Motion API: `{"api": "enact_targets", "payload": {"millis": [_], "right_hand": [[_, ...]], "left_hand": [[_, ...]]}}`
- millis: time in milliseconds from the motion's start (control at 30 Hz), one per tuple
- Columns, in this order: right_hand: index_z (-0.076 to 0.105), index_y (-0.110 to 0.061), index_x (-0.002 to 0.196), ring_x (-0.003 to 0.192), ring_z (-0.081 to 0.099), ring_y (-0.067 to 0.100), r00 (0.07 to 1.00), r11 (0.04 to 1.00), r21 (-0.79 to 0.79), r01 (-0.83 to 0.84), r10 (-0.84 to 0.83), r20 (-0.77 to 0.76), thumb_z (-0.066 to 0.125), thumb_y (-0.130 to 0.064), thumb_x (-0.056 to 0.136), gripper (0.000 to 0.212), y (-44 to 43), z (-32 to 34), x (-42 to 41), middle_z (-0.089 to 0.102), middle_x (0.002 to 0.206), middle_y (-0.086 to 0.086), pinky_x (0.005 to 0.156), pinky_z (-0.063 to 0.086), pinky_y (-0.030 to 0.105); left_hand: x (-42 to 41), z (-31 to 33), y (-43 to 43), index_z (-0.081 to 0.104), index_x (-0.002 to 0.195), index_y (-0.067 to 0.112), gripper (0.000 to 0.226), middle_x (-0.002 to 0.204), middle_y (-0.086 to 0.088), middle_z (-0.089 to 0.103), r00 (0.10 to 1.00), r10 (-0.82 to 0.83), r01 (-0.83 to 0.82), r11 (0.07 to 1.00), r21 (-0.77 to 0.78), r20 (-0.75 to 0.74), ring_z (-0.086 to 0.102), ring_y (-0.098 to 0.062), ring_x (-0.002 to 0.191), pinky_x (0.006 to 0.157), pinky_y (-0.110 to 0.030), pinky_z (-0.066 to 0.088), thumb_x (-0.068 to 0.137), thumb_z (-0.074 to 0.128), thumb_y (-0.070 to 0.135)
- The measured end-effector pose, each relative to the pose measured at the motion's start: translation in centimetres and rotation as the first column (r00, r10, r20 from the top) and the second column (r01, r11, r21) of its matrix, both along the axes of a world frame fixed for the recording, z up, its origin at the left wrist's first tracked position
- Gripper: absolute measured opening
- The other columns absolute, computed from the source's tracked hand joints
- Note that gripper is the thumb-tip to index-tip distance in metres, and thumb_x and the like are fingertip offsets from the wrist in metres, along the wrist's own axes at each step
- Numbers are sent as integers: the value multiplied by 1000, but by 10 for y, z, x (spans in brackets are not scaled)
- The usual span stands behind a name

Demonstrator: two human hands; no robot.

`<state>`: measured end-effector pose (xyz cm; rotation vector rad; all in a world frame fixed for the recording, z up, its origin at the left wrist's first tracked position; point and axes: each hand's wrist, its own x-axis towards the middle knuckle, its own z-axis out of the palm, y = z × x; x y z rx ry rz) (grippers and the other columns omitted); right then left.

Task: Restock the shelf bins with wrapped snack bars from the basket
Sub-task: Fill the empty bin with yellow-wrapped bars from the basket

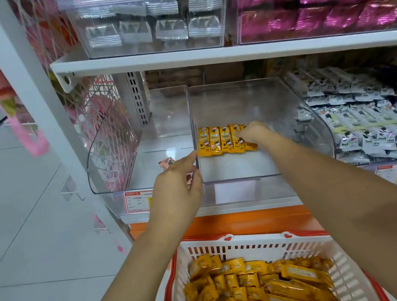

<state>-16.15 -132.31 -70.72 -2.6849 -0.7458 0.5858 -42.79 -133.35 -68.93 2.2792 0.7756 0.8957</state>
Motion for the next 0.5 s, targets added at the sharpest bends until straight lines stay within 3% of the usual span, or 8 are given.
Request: {"api": "enact_targets", "payload": {"millis": [67,167,300,367,433,500], "right_hand": [[47,-7,75,84,49,23,1000,1000,7,-9,9,18,41,-22,102,32,-2,0,3,48,77,7,73,39,28],[39,-11,65,63,43,18,1000,996,91,-24,23,16,45,-19,100,36,-9,6,-1,40,69,4,59,36,29],[63,-2,81,90,61,28,984,966,234,-113,77,158,53,-23,95,27,-30,24,-22,62,87,12,72,45,28],[55,-10,64,74,57,25,954,916,342,-209,115,276,55,-27,94,35,-55,34,-46,58,70,9,61,40,28],[48,-11,61,60,43,20,928,858,414,-306,171,330,58,-30,93,39,-86,38,-76,43,57,5,53,31,29],[50,-8,63,54,36,15,912,798,467,-381,242,332,60,-30,92,38,-118,36,-104,40,56,4,49,26,23]], "left_hand": [[0,0,0,57,132,17,40,119,-2,67,1000,-2,2,1000,17,10,67,-17,94,90,-29,51,93,51,9],[-2,-3,0,53,135,20,42,123,-3,65,1000,-14,14,999,29,-1,65,-18,102,91,-22,45,94,51,11],[-10,-7,-13,52,136,16,41,128,-4,61,999,-29,30,997,76,-19,54,-17,122,95,-18,35,95,51,16],[-16,-9,-20,62,125,12,32,119,-6,66,999,-36,32,992,123,26,61,-18,107,90,-19,42,96,49,19],[-24,-12,-27,69,96,12,28,88,-2,69,996,-83,78,985,156,27,63,-15,80,71,-24,47,94,45,26],[-32,-18,-33,56,70,21,31,59,10,52,988,-138,149,974,169,-75,51,-6,56,51,-26,37,94,41,32]]}}
